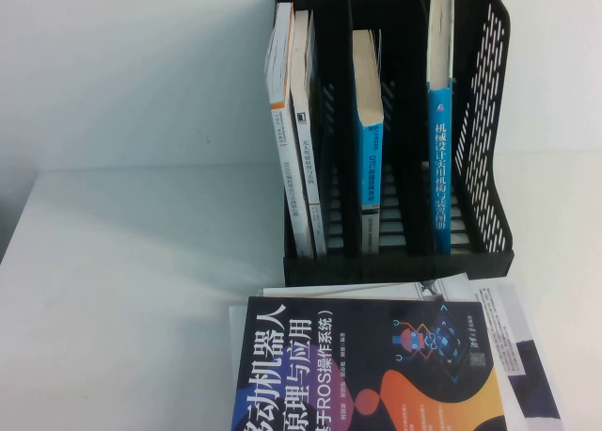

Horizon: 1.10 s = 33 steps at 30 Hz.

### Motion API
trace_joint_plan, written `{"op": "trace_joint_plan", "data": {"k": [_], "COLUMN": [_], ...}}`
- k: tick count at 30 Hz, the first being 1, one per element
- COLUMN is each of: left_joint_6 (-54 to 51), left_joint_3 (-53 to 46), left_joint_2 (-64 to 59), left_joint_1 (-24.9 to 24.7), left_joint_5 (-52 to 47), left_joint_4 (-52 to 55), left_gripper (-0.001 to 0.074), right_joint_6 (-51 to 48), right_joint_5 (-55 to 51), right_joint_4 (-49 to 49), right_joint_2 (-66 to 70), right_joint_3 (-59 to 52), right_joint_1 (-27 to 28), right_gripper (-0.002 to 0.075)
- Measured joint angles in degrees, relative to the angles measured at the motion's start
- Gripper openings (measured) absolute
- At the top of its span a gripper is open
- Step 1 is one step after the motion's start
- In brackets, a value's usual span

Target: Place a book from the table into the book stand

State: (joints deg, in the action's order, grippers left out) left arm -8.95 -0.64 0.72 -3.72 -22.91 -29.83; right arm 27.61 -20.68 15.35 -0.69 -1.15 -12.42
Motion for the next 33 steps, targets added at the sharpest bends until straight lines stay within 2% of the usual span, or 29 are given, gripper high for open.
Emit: {"op": "trace_joint_plan", "data": {"k": [21, 24, 28, 33], "left_joint_6": [-1.1, -1.1, -1.1, -1.1], "left_joint_3": [-0.3, -0.6, -0.6, -0.6], "left_joint_2": [0.0, 0.0, 0.0, 0.0], "left_joint_1": [0.0, 0.0, 0.0, 0.0], "left_joint_5": [3.2, 7.1, 13.1, 14.2], "left_joint_4": [-0.8, -2.5, -6.0, -6.6], "left_gripper": [-0.0004, -0.0004, -0.0004, -0.0004], "right_joint_6": [0.0, 0.0, 0.1, 0.1], "right_joint_5": [1.1, 4.4, 14.2, 22.1], "right_joint_4": [0.0, 0.0, 0.1, 0.2], "right_joint_2": [0.0, 0.0, 0.0, 0.0], "right_joint_3": [0.0, -0.4, -0.4, -0.4], "right_joint_1": [0.0, 0.0, 0.0, 0.0], "right_gripper": [-0.0003, -0.0003, -0.0003, -0.0003]}}
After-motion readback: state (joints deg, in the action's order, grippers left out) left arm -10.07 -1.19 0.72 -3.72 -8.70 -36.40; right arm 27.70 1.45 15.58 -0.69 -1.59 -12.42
